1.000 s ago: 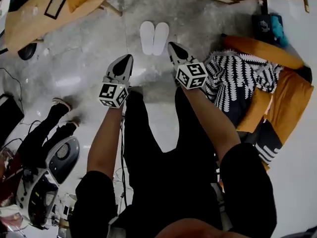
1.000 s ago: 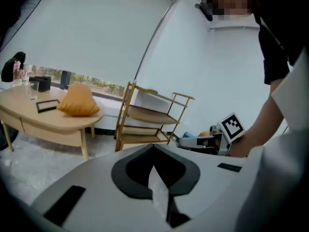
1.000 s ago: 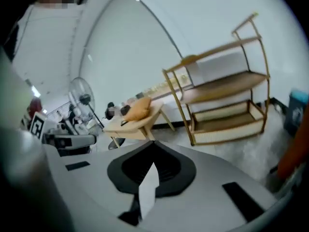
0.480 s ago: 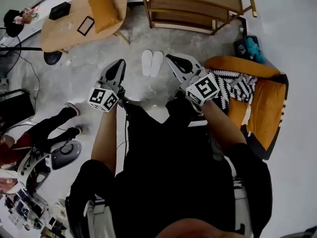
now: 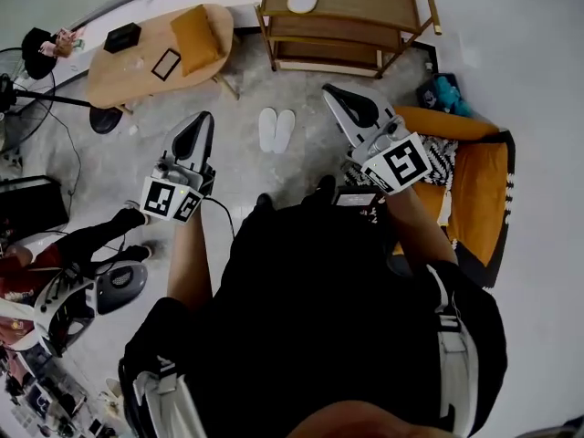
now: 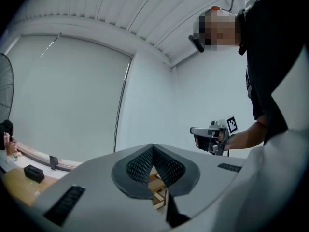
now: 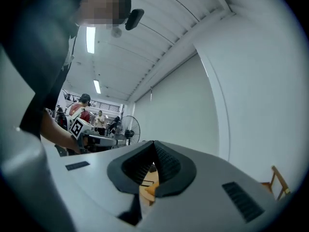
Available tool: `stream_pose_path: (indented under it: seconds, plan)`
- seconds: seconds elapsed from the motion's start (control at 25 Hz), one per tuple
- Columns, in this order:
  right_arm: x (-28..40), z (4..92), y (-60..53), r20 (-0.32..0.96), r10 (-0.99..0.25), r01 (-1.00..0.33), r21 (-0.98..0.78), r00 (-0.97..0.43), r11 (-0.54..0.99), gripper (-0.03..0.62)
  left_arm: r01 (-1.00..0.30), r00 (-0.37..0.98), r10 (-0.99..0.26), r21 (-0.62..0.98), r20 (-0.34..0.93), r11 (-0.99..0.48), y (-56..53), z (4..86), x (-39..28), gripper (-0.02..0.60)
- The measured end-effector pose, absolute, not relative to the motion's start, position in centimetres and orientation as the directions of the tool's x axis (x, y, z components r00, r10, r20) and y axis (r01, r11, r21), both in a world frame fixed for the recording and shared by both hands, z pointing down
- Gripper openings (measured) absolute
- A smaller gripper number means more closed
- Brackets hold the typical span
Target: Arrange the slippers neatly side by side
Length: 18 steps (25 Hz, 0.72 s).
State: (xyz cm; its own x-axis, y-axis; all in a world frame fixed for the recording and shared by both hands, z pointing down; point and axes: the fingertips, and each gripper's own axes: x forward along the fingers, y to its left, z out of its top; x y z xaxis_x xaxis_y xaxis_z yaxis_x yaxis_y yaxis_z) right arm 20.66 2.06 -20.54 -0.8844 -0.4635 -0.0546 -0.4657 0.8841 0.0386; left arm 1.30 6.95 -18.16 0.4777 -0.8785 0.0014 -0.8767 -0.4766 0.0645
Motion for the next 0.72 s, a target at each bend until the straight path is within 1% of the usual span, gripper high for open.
stream_pose_path:
  seconds: [0.16, 0.28, 0.36, 0.44, 0.64, 0.72]
  plan:
    - [20.9, -22.4, 5.1, -0.066, -0.566, -0.567, 0.008, -0.822, 0.824, 0.031, -0.857, 0.51, -0.858, 0.057, -0.057, -0.513, 10.2, -21.4, -0.5, 0.014]
    - [20.3, -22.1, 5.9, -0.055, -0.642, -0.643, -0.003, -0.765, 0.766, 0.031, -0.855, 0.509, -0.856, 0.061, -0.088, -0.514, 11.0, -22.4, -2.6, 0.014]
    - [18.9, -21.3, 6.4, -0.049, -0.677, -0.678, -0.014, -0.734, 0.735, 0.031, -0.86, 0.5, -0.861, 0.068, -0.09, -0.506, 11.6, -22.2, -4.9, 0.014]
    - [17.4, -20.9, 8.7, -0.045, -0.698, -0.698, -0.023, -0.715, 0.716, 0.031, -0.848, 0.519, -0.851, 0.076, -0.084, -0.525, 13.6, -21.8, -6.7, 0.014]
    - [15.4, -19.5, 14.3, -0.024, -0.754, -0.753, -0.029, -0.656, 0.657, 0.031, -0.806, 0.578, -0.813, 0.113, -0.061, -0.581, 17.8, -19.7, -8.8, 0.014]
    - [15.3, -19.1, 15.5, -0.012, -0.767, -0.766, -0.042, -0.642, 0.642, 0.031, -0.797, 0.589, -0.806, 0.124, -0.057, -0.591, 18.5, -19.3, -8.6, 0.014]
